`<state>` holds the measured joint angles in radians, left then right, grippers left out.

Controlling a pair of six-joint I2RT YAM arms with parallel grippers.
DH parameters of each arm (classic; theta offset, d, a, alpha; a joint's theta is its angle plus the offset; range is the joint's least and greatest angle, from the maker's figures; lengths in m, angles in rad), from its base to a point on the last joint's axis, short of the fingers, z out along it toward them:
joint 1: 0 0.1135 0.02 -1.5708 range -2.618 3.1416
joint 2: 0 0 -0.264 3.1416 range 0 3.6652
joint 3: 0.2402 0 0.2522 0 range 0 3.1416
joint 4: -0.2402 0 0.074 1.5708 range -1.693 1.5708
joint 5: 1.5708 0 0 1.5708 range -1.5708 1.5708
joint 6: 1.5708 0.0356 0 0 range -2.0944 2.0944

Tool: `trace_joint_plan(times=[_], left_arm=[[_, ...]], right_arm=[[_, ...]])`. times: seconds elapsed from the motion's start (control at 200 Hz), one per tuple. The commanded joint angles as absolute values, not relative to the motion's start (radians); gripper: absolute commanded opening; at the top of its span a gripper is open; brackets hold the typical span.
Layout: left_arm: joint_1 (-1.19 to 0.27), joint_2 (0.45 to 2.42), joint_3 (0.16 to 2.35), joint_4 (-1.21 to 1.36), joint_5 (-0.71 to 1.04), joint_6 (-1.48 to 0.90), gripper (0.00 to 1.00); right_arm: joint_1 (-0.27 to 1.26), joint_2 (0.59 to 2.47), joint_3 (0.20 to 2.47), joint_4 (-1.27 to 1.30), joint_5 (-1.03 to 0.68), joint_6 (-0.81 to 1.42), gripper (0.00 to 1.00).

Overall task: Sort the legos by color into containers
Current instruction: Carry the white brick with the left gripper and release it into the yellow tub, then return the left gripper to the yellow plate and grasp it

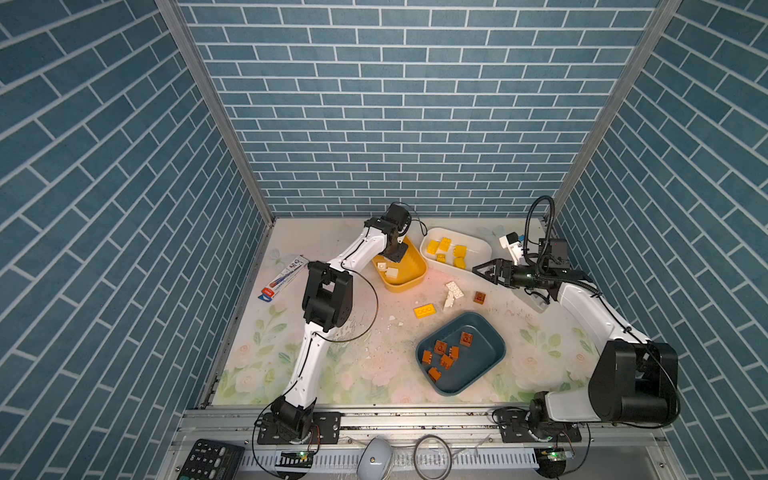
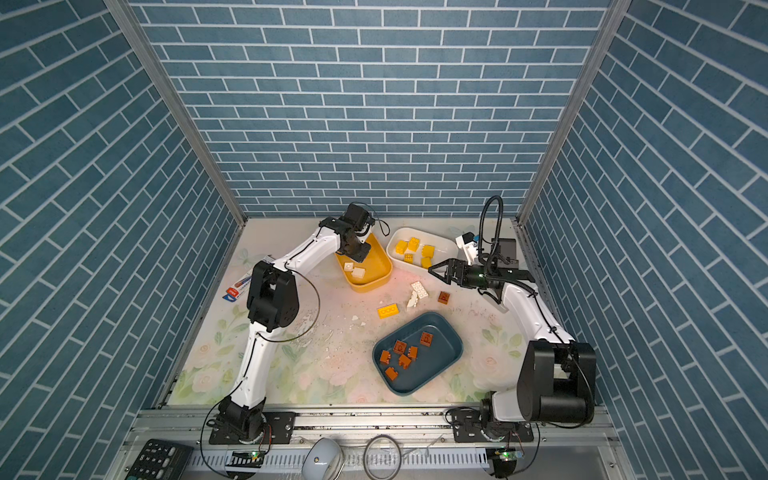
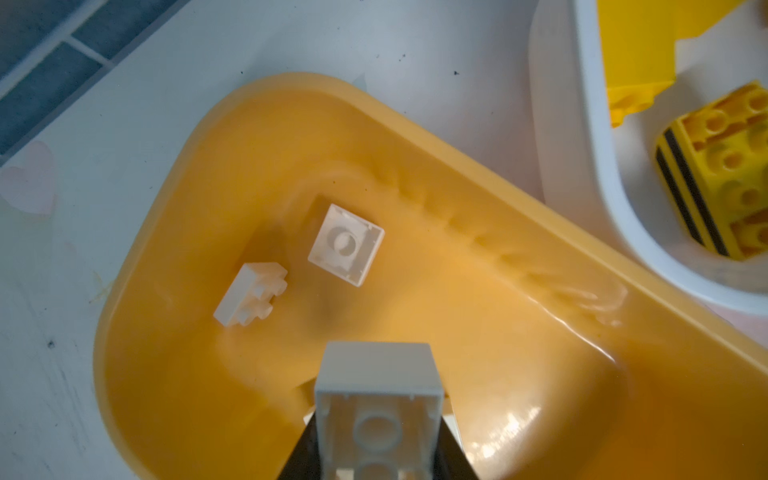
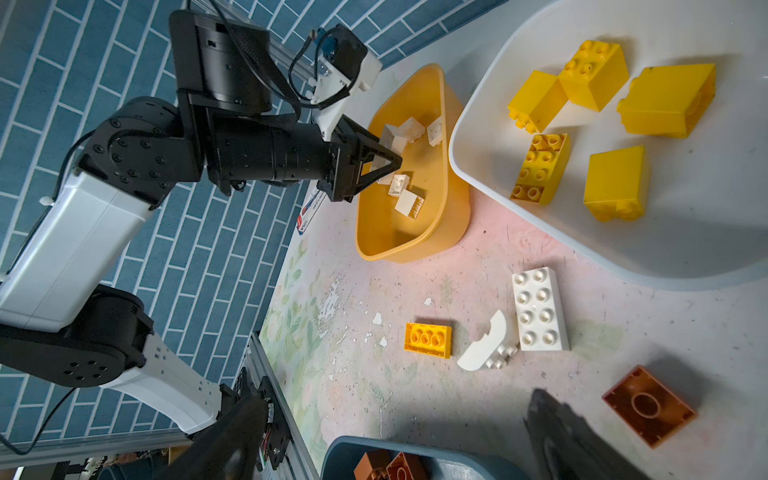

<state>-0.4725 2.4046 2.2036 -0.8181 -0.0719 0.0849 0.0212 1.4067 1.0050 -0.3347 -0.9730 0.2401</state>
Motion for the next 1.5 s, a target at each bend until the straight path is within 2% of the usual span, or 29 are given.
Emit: trace_joint_plan(times=[0.0,0.12,0.3,0.425,0.67,0.825,1.16,1.31,1.495], left_arm=[[-0.459,2.449,2.276,-0.825,-0.135,0.054,0.27],[-0.454,2.481,2.303,-0.815,-0.147,0.069,0.32],[-0.454,2.476,2.354,-0.890,-0.108,0.067,0.60],[-0.462,2.373,2.264,-0.921,-0.036,0.040,0.70],[-0.571,2.046,1.851,-0.836,0.034,0.025,0.73],[-0.671,1.937,1.659,-0.750,0.094,0.054,0.72],[-0.769,1.979,1.512,-0.605,0.124,0.191,0.74],[-0.772,2.046,1.529,-0.579,0.107,0.235,0.77],[-0.773,2.104,1.537,-0.564,0.131,0.273,0.75]], right_arm=[[0.020,1.413,0.996,-0.321,-0.988,0.256,0.99],[0.019,1.417,0.997,-0.327,-0.989,0.250,0.99],[0.019,1.432,1.007,-0.337,-0.993,0.242,0.98],[0.018,1.441,1.017,-0.346,-0.992,0.229,0.99],[0.019,1.460,1.017,-0.328,-0.999,0.228,0.99],[0.019,1.456,1.008,-0.322,-0.999,0.225,0.99],[0.017,1.397,0.980,-0.393,-0.967,0.181,0.98],[0.013,1.375,0.968,-0.416,-0.955,0.169,0.98],[0.010,1.358,0.963,-0.431,-0.946,0.165,0.98]])
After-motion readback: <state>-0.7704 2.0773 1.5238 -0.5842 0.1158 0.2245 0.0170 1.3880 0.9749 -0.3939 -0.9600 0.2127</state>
